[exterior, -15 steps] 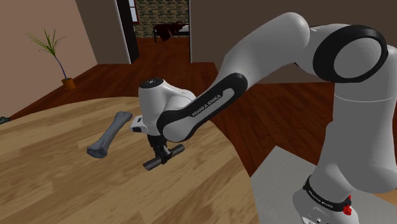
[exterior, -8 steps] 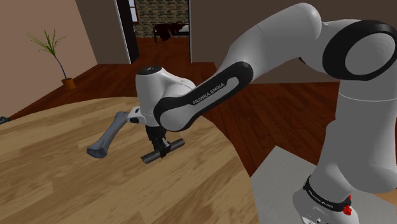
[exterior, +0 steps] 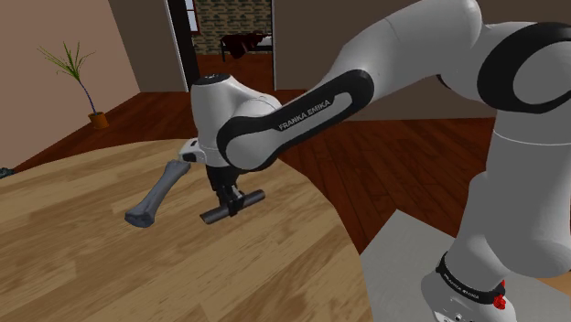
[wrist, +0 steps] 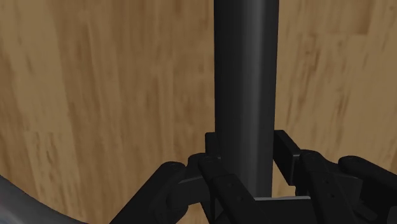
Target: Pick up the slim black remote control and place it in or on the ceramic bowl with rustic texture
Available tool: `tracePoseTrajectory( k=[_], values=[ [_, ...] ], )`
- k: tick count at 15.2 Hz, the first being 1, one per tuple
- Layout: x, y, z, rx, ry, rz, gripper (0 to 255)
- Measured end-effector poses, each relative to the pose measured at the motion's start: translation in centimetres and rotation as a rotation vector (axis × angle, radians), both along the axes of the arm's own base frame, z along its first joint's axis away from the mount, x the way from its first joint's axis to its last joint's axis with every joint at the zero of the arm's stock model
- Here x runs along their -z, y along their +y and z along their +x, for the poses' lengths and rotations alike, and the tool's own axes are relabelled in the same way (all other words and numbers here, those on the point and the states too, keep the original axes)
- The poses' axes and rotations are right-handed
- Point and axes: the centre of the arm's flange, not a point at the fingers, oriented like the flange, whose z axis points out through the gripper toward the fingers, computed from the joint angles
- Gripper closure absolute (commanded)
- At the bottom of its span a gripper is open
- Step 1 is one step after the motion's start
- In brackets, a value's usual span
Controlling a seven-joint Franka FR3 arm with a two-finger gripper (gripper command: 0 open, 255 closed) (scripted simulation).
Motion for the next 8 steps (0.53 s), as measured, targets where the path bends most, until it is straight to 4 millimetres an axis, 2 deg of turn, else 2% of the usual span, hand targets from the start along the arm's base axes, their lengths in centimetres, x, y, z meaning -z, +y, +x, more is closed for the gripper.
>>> tracePoseTrajectory(
  k=[5, 8],
  values=[
    [-2.5, 0.1, 0.1, 0.0, 0.0, 0.0, 255],
    [-2.9, -1.6, 2.0, 0.001, 0.001, 0.0, 255]
  ],
)
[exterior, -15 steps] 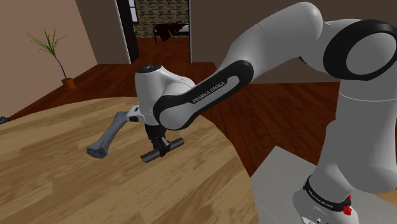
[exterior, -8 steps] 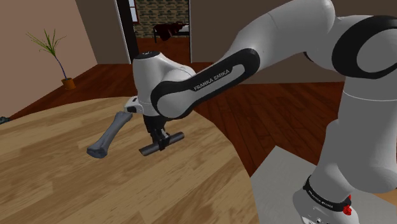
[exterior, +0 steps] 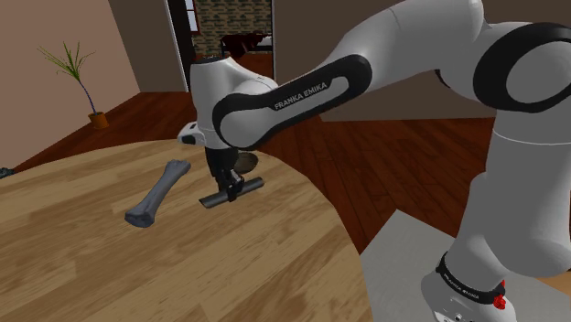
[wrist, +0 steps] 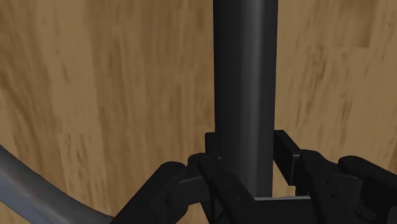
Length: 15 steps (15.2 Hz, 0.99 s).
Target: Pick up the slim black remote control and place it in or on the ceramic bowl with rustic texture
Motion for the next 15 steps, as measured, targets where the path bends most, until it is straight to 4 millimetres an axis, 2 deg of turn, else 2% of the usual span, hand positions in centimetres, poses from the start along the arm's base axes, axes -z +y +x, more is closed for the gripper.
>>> tracePoseTrajectory(
  k=[15],
  values=[
    [0.8, -12.2, 15.7, 0.0, 0.0, 0.0, 255]
  ],
)
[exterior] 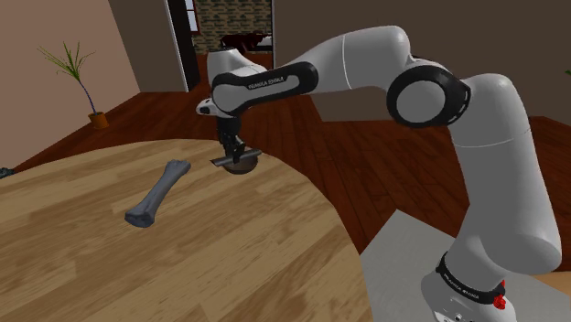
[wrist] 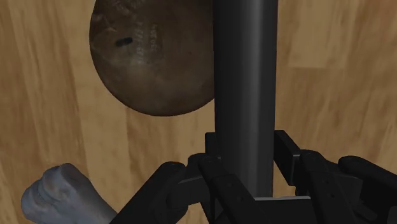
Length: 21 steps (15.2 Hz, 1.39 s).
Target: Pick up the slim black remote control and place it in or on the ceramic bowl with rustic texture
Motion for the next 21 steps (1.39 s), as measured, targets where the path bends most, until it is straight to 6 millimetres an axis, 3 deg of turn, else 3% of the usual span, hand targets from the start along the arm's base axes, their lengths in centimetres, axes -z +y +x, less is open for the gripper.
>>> tracePoseTrajectory(
  k=[6, 16, 21],
  values=[
    [0.4, -4.6, 6.1, 0.0, 0.0, 0.0, 255],
    [5.4, -5.2, 6.7, -0.001, 0.0, -0.001, 255],
    [6.2, -5.2, 6.6, -0.001, 0.0, 0.0, 255]
  ],
)
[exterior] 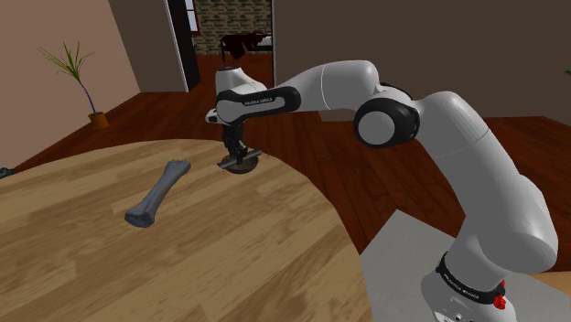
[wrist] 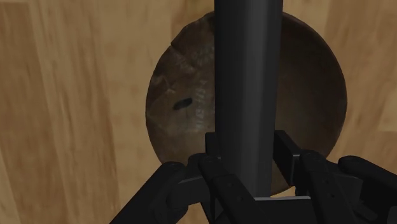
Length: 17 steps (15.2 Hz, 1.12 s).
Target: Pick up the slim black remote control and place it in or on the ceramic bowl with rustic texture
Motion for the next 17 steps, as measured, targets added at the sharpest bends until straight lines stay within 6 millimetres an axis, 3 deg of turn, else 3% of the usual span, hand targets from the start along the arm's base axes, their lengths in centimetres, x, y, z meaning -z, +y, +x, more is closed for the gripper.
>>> tracePoseTrajectory(
  k=[2, 3, 9, 13, 17],
  values=[
    [0.0, 0.0, 0.0, 0.0, 0.0, 0.0, 255],
    [0.0, 0.0, 0.0, 0.0, 0.0, 0.0, 0],
    [0.0, 0.0, 0.0, 0.0, 0.0, 0.0, 0],
    [-3.9, 0.1, -0.3, 0.0, -0.001, 0.001, 0],
    [-4.9, 0.0, -0.4, 0.0, -0.001, 0.0, 0]
  ],
)
